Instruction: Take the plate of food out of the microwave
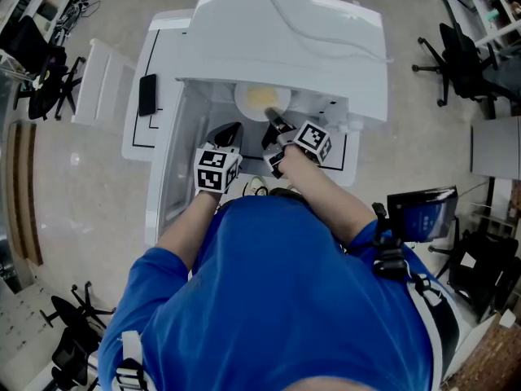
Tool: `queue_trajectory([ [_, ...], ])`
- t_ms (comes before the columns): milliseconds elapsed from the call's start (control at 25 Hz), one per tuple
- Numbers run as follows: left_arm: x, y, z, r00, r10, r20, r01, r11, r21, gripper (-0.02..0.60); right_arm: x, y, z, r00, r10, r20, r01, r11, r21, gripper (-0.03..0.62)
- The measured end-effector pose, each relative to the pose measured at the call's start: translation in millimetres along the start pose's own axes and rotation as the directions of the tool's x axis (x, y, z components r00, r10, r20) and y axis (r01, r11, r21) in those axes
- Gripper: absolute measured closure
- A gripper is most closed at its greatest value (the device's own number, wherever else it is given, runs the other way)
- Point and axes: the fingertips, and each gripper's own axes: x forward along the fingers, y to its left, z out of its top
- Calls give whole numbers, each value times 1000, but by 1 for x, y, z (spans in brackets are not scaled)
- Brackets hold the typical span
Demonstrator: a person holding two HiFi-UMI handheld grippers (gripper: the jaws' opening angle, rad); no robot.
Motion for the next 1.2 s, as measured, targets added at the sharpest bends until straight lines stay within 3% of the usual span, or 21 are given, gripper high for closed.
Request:
queue_trajectory([
  [520,-21,-13,1,999,38,39,-37,999,-18,571,-42,7,-7,999,37,-38,-37,999,0,571],
  [1200,-65,-72,-21,990,123,73,-114,987,-112,571,-144,5,-20,990,69,-125,-64,997,44,572],
])
